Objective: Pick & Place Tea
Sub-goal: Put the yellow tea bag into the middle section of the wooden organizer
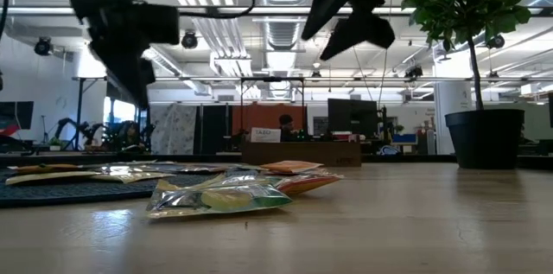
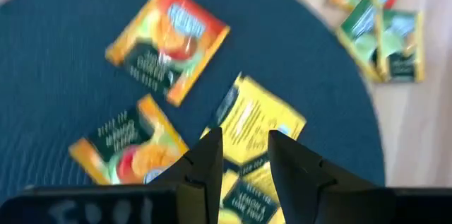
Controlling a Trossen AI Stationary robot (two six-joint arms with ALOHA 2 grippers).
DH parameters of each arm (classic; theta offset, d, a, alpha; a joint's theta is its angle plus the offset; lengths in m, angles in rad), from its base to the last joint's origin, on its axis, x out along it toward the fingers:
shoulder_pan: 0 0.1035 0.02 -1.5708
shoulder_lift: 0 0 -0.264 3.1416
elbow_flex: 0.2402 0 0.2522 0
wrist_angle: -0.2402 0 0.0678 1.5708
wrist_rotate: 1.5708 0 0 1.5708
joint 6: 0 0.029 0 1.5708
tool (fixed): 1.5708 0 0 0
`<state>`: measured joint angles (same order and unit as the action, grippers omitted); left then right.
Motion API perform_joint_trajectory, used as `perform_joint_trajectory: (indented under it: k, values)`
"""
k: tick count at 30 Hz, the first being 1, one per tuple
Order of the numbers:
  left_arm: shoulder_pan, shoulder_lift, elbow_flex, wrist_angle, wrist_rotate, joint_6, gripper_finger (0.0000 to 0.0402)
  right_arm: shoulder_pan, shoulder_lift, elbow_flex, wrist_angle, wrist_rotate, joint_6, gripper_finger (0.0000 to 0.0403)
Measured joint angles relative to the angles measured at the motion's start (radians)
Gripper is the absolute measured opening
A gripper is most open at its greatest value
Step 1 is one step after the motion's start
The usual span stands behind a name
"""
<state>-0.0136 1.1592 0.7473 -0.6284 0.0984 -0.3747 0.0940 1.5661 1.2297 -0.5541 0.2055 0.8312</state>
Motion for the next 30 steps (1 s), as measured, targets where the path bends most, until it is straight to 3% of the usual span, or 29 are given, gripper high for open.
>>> perform_joint_trajectory:
  k: [10, 20, 26, 30]
  values:
    - [-0.156, -0.004, -0.101, 0.045, -0.060, -0.092, 0.0108, 0.045, 0.138, 0.007, 0.015, -0.189, 0.148, 0.0224]
    - [-0.222, 0.017, -0.115, 0.348, -0.082, -0.089, 0.0108, 0.140, 0.247, 0.006, 0.020, -0.263, 0.465, 0.0224]
    - [-0.227, 0.107, -0.105, 0.550, -0.082, -0.119, 0.0108, 0.214, 0.302, 0.006, 0.046, -0.254, 0.599, 0.0224]
    - [-0.247, 0.203, -0.072, 0.615, -0.082, -0.180, 0.0108, 0.231, 0.314, 0.001, 0.067, -0.180, 0.598, 0.0224]
